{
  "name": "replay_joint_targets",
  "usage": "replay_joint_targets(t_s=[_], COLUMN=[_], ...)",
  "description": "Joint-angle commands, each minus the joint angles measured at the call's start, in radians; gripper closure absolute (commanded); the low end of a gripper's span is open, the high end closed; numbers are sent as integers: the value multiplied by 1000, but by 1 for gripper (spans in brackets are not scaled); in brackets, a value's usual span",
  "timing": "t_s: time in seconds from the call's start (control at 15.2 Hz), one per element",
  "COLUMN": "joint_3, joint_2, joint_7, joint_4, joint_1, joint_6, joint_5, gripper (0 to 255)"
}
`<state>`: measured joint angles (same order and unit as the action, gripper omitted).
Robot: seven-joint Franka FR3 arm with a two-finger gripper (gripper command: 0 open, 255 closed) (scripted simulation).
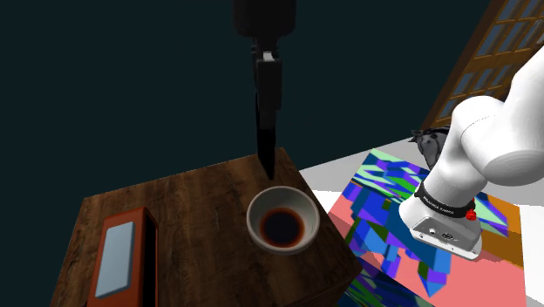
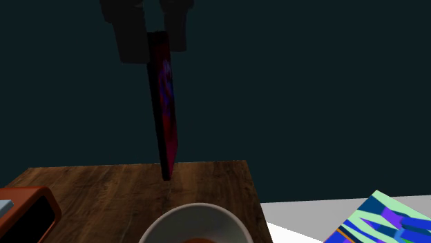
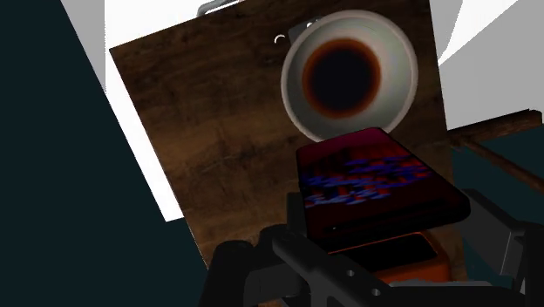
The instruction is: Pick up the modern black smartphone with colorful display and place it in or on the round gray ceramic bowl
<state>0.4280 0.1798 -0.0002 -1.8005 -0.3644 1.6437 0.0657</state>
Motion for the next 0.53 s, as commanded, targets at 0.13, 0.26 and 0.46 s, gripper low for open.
replay_joint_targets(t_s=[0.13, 0.26, 0.46], joint_3=[12, 12, 14], joint_2=[101, 106, 113], joint_7=[28, 26, 23], joint_4=[-65, -97, -143], joint_1=[-24, -25, -27], joint_6=[-27, 0, 40], joint_5=[44, 46, 50], gripper=[255, 255, 255])
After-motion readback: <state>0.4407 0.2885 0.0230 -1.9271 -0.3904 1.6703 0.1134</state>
